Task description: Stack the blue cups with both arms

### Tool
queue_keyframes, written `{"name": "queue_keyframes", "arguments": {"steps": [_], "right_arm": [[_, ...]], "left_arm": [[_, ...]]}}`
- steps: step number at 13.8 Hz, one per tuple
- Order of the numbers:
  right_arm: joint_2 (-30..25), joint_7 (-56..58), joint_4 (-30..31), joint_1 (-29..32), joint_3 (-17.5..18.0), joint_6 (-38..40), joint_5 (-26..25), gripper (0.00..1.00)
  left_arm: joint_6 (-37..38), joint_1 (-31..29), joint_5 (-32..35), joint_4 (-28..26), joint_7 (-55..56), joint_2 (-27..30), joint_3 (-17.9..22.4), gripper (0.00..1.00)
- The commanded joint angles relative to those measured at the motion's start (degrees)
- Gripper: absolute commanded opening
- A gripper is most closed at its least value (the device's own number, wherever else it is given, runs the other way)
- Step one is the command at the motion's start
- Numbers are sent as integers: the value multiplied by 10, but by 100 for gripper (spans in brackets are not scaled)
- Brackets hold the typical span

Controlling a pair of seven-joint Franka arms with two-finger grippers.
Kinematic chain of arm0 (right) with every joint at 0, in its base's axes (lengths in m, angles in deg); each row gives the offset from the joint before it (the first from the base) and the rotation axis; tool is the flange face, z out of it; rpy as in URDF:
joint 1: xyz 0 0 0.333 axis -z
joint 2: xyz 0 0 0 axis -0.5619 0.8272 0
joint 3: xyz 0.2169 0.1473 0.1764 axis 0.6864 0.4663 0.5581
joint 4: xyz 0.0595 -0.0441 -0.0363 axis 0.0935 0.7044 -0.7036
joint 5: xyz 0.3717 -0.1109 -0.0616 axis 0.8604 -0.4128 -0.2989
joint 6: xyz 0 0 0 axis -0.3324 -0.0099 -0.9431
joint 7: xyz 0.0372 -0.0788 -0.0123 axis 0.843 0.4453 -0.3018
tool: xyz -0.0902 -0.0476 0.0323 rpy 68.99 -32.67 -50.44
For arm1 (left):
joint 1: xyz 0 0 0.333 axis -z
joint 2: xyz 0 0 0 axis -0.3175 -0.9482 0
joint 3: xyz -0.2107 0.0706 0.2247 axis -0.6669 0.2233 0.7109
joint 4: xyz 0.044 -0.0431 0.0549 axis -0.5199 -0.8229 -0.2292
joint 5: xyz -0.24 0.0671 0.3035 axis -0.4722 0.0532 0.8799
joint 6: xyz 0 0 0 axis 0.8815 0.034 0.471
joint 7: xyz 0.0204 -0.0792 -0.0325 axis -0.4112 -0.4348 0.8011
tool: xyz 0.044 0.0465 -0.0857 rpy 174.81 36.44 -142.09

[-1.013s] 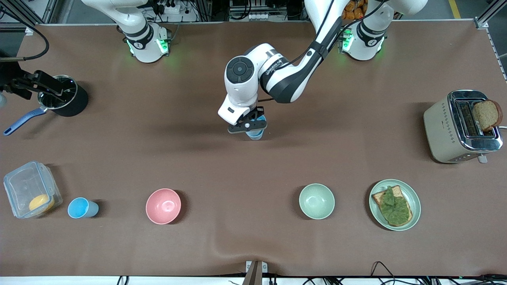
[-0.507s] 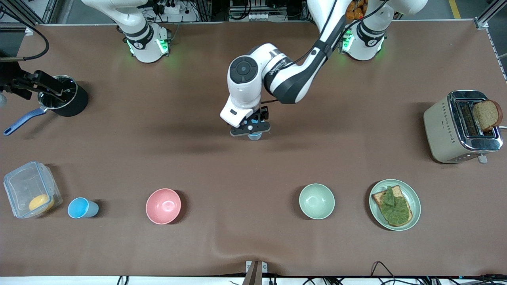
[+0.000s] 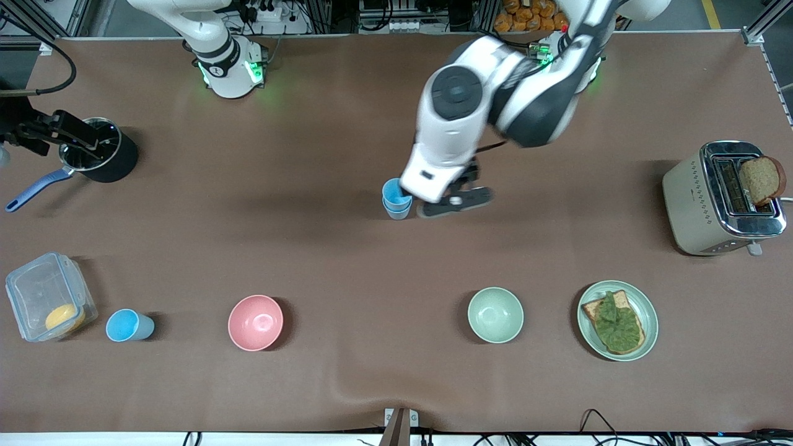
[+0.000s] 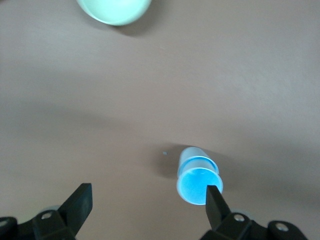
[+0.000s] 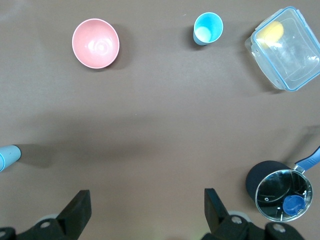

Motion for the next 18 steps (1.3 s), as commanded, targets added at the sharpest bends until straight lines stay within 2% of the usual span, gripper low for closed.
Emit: {"name": "queue_keyframes", "arguments": {"steps": [1,3,6,9,14,18], "right_arm": [[7,7,-15,13,7,9,4,100],[7,7,-15,13,7,9,4,100],[7,6,-15,13,7,9,4,100],[8,8,-15,20,7,9,5,100],[8,8,-15,20,8,9,6,100],[8,7,-15,19,8,9,8,100]], "left_arm": [[69,-68,22,-39,-86,77,-8,100],[120,-118,48,-40,-169,112,-11,100],[153,-195,55,-48,-273,163,-11,100],[154,-262,61,-103,-402,223,-16,100],[145,-348,63,-143,-487,264,-40,100],[145,-370,76,-155,-502,277,-41,100]]}}
